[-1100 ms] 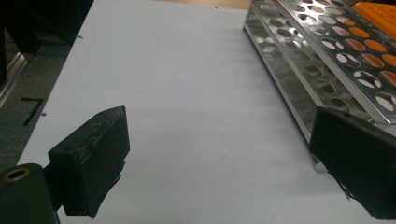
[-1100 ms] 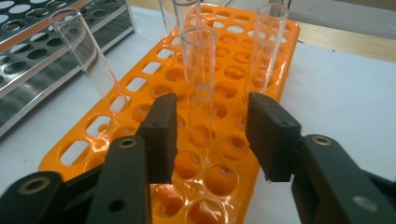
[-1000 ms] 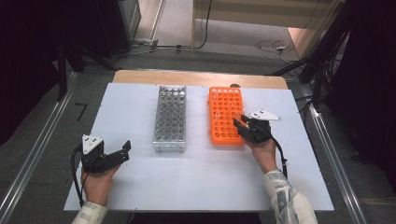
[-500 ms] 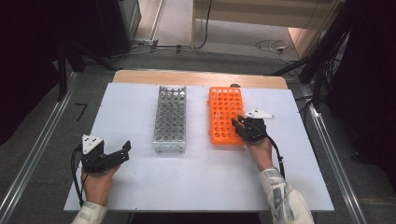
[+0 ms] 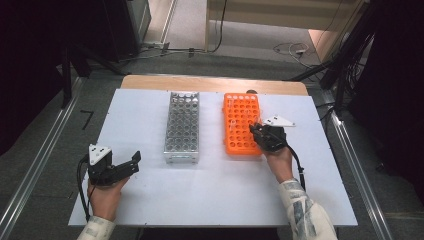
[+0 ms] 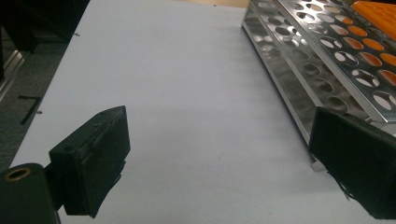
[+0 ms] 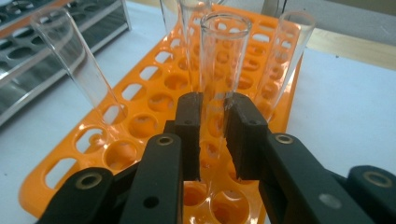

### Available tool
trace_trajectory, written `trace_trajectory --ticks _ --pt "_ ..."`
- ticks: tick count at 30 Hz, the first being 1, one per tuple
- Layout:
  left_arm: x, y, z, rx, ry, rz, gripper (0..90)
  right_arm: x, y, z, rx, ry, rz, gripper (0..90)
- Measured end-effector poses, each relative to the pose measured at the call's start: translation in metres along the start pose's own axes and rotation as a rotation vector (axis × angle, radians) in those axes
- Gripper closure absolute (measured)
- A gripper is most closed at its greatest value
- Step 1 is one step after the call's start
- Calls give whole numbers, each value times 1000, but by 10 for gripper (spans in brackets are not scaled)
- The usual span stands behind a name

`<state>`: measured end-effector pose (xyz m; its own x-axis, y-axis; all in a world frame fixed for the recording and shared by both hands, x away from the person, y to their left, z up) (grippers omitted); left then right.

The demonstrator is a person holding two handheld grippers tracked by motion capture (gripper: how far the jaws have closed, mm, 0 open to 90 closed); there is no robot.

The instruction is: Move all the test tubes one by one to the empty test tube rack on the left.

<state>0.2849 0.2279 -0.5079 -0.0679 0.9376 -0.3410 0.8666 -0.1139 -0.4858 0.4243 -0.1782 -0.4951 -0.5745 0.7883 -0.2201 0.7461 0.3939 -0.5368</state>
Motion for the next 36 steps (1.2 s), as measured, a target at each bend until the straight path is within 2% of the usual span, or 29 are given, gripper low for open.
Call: trace_trajectory --ticks 5,11,16,22,29,30,31,34,36 --pt "-4 0 -1 0 -8 10 56 -3 -15 -13 -34 7 11 731" --pt "-14 -2 -5 -9 -10 38 62 -4 -23 -17 -38 11 5 731" --pt "-23 -4 -11 -15 -6 62 65 0 -31 -17 -37 8 -18 731" --pt "-40 -3 -16 -5 33 88 70 8 -38 -18 -36 11 -53 731" --pt "-57 2 -20 8 43 112 78 18 -42 -23 -45 -2 -80 731" --pt "-64 5 -21 15 45 124 78 19 -42 -24 -47 -4 -82 731" --pt "-64 5 -21 15 45 124 78 21 -43 -24 -46 -5 -84 731" --pt "-80 10 -22 22 61 143 78 24 -44 -25 -45 -13 -96 731" --pt "-84 11 -22 27 68 150 78 26 -44 -25 -47 -16 -101 731"
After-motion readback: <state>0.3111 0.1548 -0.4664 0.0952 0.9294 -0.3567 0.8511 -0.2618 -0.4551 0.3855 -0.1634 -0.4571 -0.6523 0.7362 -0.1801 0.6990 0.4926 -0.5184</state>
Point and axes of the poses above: each handheld gripper's, and its own axes: y roughly forward along the jaws, z roughly out of its underside, x roughly to its left, the point moved 7 cm from there along y, roughly forward along the jaws, and after that the axes turned 12 degrees about -y, right-handed, at the moved point
